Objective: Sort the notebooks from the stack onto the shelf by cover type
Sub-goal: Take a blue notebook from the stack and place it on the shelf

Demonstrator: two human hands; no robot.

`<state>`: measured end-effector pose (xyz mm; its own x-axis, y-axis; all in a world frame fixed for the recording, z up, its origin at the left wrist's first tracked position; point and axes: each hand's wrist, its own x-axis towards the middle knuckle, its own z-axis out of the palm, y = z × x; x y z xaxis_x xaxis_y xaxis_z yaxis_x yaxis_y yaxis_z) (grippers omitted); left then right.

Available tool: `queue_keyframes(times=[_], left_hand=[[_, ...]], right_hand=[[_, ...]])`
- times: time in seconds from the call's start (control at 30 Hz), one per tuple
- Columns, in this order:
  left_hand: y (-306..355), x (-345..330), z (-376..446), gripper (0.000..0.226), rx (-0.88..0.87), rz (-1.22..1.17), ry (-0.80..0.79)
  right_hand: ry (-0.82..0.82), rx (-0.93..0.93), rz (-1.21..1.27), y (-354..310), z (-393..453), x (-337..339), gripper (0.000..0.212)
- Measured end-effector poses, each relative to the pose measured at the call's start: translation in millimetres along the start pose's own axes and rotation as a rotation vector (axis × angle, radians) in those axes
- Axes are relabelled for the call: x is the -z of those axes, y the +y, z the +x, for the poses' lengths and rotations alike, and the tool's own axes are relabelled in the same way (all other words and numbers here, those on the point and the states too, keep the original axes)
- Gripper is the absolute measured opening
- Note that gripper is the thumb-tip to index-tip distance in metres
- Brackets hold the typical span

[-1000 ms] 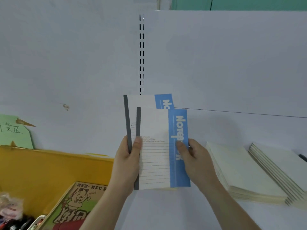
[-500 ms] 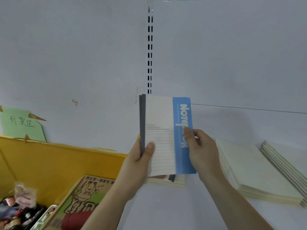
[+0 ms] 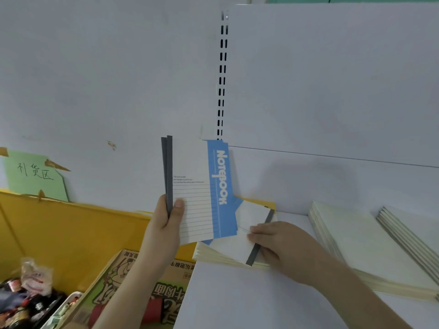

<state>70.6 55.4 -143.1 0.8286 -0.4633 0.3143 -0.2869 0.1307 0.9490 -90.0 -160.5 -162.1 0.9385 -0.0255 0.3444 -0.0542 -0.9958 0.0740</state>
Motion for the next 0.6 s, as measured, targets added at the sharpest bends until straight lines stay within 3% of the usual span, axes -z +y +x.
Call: queue_keyframes(times=[0.1,0.17,0.23,0.3,0.6], left_hand=[[1,1,1,0.017,-0.001,-0.039,0.025],[0,3,4,0.015,-0.008,-0.039,0.056],[0,5,5,0.016,-0.015,-0.04,0.065],[1,7,6,0.017,-0.026,-0.042,0.064],[12,-10,2,0.018,-0.054,-0.078,0.118]], right_hand=[[0.106,0.046,-0.033,4,-7,-1,0.026],[0.154,0.059,-0.035,5,-10,2,0.034],[0.238,0.07,-0.074,6,-11,13,0.022],[0.346,0.03,-0.11,6,-13,27,0.023],[0.703,-0.526,-0.144,-9,0,69,0.025]])
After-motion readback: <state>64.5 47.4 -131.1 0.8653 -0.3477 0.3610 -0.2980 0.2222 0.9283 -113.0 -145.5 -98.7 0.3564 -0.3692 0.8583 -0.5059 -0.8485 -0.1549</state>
